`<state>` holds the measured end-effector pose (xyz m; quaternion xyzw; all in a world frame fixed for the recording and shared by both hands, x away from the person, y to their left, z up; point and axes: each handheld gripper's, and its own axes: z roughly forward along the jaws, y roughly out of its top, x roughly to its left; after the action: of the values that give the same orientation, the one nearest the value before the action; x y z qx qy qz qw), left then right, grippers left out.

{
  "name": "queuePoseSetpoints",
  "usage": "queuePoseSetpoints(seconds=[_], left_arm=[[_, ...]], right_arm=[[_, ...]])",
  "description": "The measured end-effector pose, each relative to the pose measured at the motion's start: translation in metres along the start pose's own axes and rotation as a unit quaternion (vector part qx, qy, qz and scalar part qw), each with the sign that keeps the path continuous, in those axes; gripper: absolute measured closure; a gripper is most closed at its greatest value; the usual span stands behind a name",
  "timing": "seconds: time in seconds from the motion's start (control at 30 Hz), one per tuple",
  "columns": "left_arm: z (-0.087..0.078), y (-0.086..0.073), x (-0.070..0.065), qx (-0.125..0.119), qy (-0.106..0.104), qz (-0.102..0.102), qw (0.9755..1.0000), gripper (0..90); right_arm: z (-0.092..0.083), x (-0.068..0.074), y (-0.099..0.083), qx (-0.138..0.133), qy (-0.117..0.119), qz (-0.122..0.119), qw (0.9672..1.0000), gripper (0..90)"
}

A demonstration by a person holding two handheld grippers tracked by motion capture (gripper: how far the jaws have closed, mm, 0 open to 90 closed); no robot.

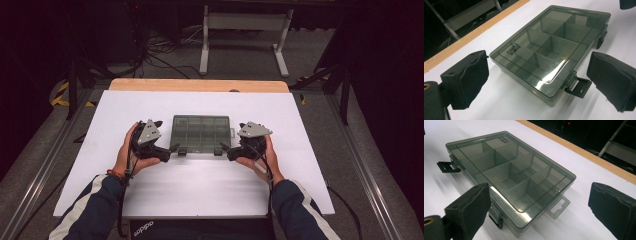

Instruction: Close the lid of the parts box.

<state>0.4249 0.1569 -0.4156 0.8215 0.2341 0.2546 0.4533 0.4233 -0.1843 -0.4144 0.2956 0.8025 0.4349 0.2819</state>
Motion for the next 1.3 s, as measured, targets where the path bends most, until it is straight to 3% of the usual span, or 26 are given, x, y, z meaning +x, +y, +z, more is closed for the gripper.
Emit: queuePoseSetpoints(seconds=[0.5,0.87,1.3], left_arm=[[-0.014,0.003,0.000,-0.012,0.012,0.009,0.9998,5.1],[-0.029,0.004,-0.001,-0.026,0.018,0.026,0.9992,5.3],[-0.045,-0.002,-0.002,-0.033,0.030,0.038,0.9983,6.2]], right_arm=[[-0.005,0.001,0.003,-0.001,-0.008,-0.007,0.9999,7.2],[-0.014,0.001,0.005,-0.009,-0.010,-0.013,0.9998,7.7],[-0.022,0.002,0.004,-0.006,-0.016,-0.019,0.9997,8.0]])
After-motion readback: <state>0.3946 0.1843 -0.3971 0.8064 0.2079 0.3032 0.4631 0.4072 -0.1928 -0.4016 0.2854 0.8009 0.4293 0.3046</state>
